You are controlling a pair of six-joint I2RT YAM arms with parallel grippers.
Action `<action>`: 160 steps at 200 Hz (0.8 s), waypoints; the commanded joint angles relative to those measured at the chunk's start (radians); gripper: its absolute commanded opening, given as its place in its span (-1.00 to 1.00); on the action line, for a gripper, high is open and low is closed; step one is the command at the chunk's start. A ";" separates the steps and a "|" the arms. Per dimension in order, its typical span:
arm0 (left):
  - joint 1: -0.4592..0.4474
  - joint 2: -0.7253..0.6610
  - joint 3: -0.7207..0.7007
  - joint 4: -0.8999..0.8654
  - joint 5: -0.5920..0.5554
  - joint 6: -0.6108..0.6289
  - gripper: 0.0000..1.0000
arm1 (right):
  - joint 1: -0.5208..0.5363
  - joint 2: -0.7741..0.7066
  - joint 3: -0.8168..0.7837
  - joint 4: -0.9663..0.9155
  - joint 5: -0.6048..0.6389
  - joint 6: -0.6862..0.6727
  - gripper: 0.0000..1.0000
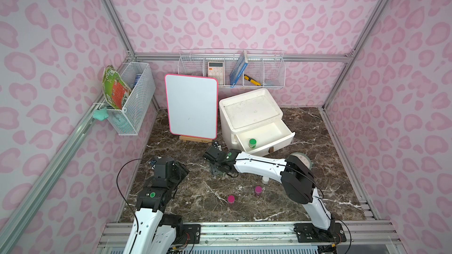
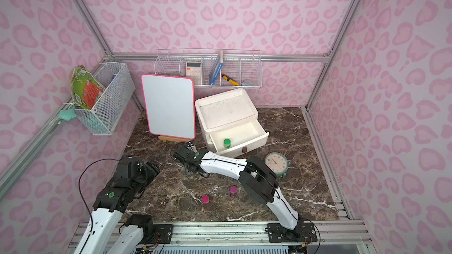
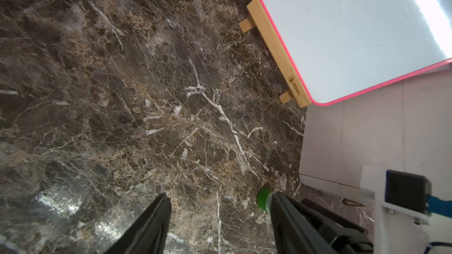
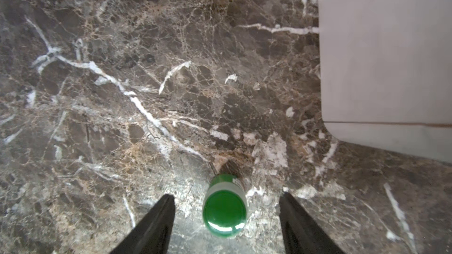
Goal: Put the paint cans in the drawer according to color
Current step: Pick up the paint can at the center of the board.
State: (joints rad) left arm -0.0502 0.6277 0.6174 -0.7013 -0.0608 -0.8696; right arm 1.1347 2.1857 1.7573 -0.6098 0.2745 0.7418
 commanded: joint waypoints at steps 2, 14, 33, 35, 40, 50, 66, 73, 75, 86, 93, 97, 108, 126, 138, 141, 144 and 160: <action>0.009 -0.001 -0.025 0.035 0.045 -0.044 0.39 | 0.002 0.014 -0.014 0.020 -0.033 0.032 0.36; 0.012 -0.001 -0.037 0.037 0.046 -0.049 0.38 | 0.002 0.020 -0.023 0.025 -0.034 0.039 0.32; 0.013 0.000 -0.047 0.038 0.044 -0.049 0.38 | 0.002 0.026 -0.031 0.039 -0.040 0.045 0.26; 0.013 0.000 -0.048 0.038 0.044 -0.049 0.38 | 0.002 0.028 -0.031 0.039 -0.040 0.045 0.26; 0.012 0.002 -0.049 0.040 0.042 -0.049 0.38 | 0.002 0.031 -0.031 0.039 -0.039 0.047 0.27; 0.012 0.004 -0.049 0.039 0.042 -0.047 0.38 | 0.001 0.037 -0.028 0.040 -0.037 0.050 0.26; 0.013 0.009 -0.048 0.041 0.044 -0.043 0.37 | 0.000 0.047 -0.021 0.036 -0.031 0.054 0.22; 0.012 0.010 -0.047 0.042 0.044 -0.041 0.37 | 0.001 0.050 -0.019 0.034 -0.026 0.057 0.19; 0.013 0.012 -0.046 0.041 0.044 -0.040 0.37 | 0.001 0.051 -0.018 0.032 -0.025 0.056 0.18; 0.012 0.014 -0.045 0.041 0.043 -0.037 0.36 | 0.000 0.054 -0.015 0.030 -0.018 0.060 0.15; 0.013 0.015 -0.043 0.041 0.042 -0.035 0.36 | 0.001 0.057 -0.015 0.025 -0.012 0.062 0.13; 0.013 0.016 -0.044 0.040 0.042 -0.035 0.36 | 0.001 0.058 -0.015 0.024 -0.007 0.064 0.11; 0.013 0.017 -0.044 0.042 0.041 -0.034 0.36 | 0.000 0.061 -0.011 0.019 0.001 0.065 0.06; 0.012 0.018 -0.044 0.045 0.042 -0.034 0.35 | 0.000 0.065 -0.006 0.016 0.005 0.064 -0.01; 0.012 0.019 -0.043 0.045 0.042 -0.033 0.35 | 0.002 0.068 0.001 0.012 0.008 0.062 -0.06; 0.013 0.019 -0.042 0.044 0.042 -0.032 0.35 | 0.003 0.068 0.003 0.011 0.009 0.061 -0.07; 0.012 0.020 -0.042 0.044 0.042 -0.032 0.35 | 0.004 0.070 0.005 0.009 0.010 0.061 -0.08; 0.013 0.021 -0.040 0.045 0.042 -0.031 0.35 | 0.009 0.078 0.020 -0.003 0.022 0.058 -0.15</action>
State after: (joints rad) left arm -0.0383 0.6476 0.5671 -0.6720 -0.0193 -0.9119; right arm 1.1374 2.2539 1.7561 -0.5827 0.2684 0.7921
